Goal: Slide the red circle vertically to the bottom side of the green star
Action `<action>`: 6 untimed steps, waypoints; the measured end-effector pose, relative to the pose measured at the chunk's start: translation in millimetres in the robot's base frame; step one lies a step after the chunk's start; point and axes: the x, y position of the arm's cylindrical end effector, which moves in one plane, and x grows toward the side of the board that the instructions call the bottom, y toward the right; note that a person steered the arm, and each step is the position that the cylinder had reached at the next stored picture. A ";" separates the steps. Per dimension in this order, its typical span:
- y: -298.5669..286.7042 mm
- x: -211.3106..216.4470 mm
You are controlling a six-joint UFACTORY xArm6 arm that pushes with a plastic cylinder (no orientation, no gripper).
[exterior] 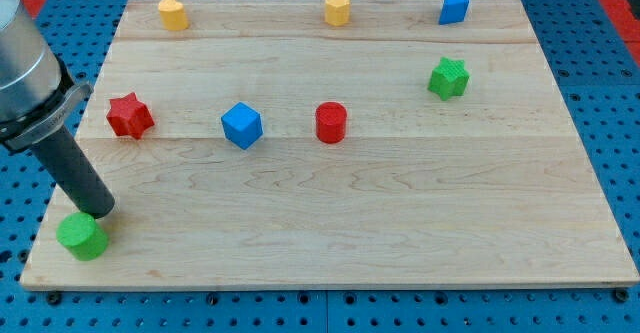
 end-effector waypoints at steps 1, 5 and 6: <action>29.3 -7.8; 207.1 -107.0; 237.1 -118.6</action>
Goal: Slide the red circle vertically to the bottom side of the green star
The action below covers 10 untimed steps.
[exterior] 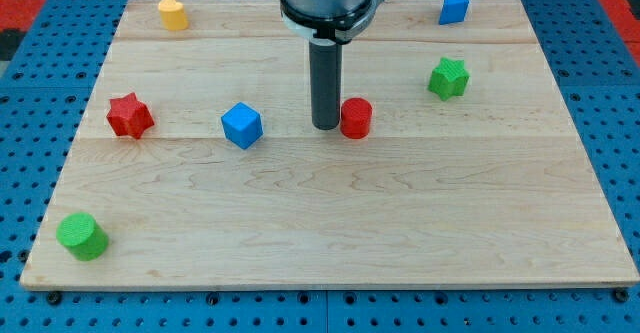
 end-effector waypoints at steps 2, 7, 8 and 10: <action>25.1 -11.1; 199.4 103.3; 169.1 86.7; 60.0 -42.8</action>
